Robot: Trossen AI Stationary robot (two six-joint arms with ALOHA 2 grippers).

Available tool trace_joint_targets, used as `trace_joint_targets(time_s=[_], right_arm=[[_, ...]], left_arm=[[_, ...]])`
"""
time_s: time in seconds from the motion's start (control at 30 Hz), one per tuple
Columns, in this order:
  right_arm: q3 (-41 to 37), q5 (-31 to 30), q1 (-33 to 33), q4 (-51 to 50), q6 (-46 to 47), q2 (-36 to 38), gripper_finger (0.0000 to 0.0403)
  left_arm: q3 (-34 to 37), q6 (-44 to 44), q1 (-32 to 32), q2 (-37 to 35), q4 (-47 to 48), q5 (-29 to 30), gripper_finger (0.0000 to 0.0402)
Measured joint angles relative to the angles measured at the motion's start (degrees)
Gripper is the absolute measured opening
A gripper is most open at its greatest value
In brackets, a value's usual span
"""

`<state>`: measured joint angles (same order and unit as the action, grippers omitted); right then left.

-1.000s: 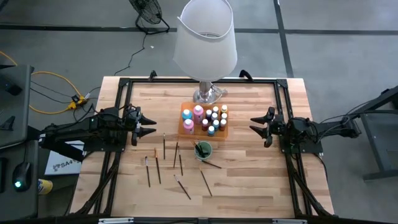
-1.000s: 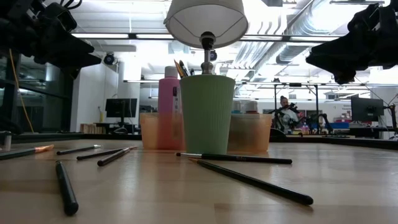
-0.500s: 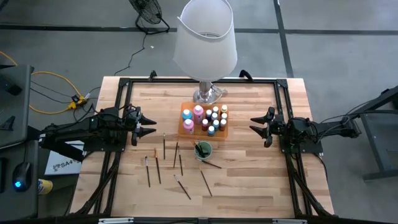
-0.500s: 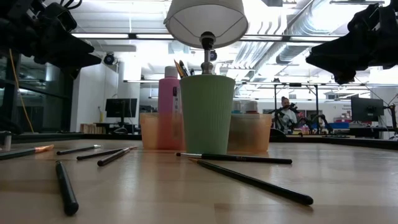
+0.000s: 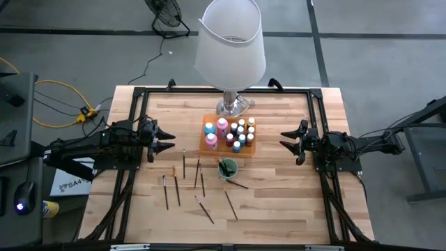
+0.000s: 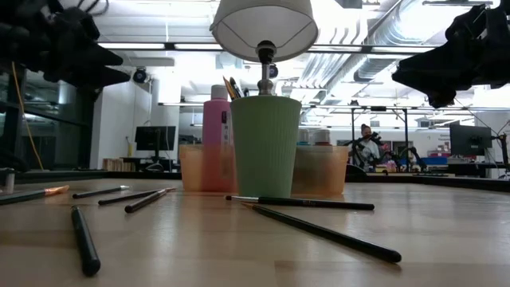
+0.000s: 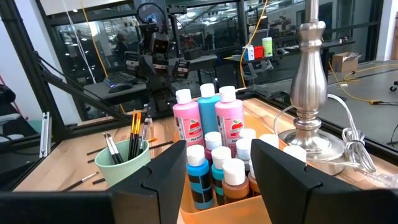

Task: Pick & Place Paint Supplies
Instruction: Put the gray paintbrushes into the green cup

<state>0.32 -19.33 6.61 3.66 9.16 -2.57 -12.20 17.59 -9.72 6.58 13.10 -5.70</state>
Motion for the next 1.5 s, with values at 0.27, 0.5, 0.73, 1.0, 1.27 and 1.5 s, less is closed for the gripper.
trace_joint_targets(time_s=[0.27, 0.5, 0.73, 1.0, 1.27, 1.5], right_arm=[[0.0, 0.0, 0.0, 0.0, 0.0, 0.0, 0.0174], [0.0, 0.0, 0.02, 0.0, 0.01, 0.0, 0.0174], [0.0, 0.0, 0.02, 0.0, -0.01, -0.02, 0.0174], [0.0, -0.04, 0.02, 0.17, 0.01, -0.02, 0.0174], [0.0, -0.04, 0.02, 0.26, 0.01, -0.02, 0.0174], [0.0, -0.02, 0.02, 0.35, 0.01, -0.02, 0.0174]], left_arm=[[-4.52, 24.46, 0.0, 10.52, 7.2, 3.04, 0.0172], [-14.82, 39.7, -0.02, 29.34, 18.13, 6.36, 0.0172], [-25.71, 47.26, -0.01, 48.48, 24.24, 6.48, 0.0172], [-34.53, 51.55, 0.0, 65.87, 30.7, 7.97, 0.0172], [-35.92, 58.94, 0.0, 73.92, 30.37, 7.76, 0.0172], [-35.92, 62.27, 0.0, 76.97, 30.0, 7.68, 0.0172]])
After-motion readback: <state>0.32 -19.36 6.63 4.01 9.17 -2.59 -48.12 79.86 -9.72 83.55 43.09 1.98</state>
